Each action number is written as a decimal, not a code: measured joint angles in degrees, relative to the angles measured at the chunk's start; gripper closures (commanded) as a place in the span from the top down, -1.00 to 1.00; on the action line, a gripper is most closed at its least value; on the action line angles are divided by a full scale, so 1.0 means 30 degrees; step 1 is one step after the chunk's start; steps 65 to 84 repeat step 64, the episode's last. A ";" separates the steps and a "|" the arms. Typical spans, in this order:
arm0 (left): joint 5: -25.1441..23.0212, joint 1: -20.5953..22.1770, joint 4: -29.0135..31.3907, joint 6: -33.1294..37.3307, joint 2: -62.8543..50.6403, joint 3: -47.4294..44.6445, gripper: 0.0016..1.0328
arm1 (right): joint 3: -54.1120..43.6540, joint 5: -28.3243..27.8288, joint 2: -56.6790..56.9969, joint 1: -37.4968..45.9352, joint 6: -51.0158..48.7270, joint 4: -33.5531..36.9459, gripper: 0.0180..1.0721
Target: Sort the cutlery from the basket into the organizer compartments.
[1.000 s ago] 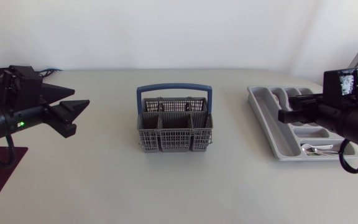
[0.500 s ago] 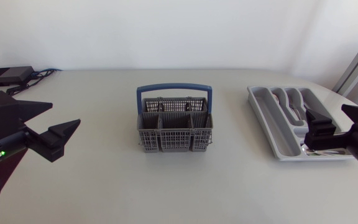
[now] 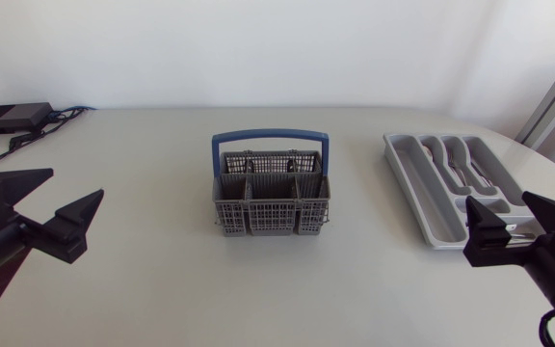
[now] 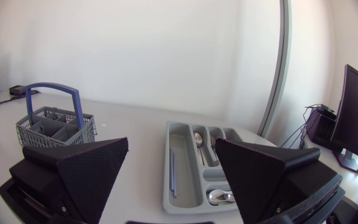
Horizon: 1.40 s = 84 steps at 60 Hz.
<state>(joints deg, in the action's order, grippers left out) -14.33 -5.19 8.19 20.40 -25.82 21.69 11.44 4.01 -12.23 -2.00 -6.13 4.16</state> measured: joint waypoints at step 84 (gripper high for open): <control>0.4612 0.1566 -0.2419 -0.6317 0.8488 -0.6841 0.92 | -0.3432 -0.1282 0.3993 0.0583 0.1559 -0.1049 0.93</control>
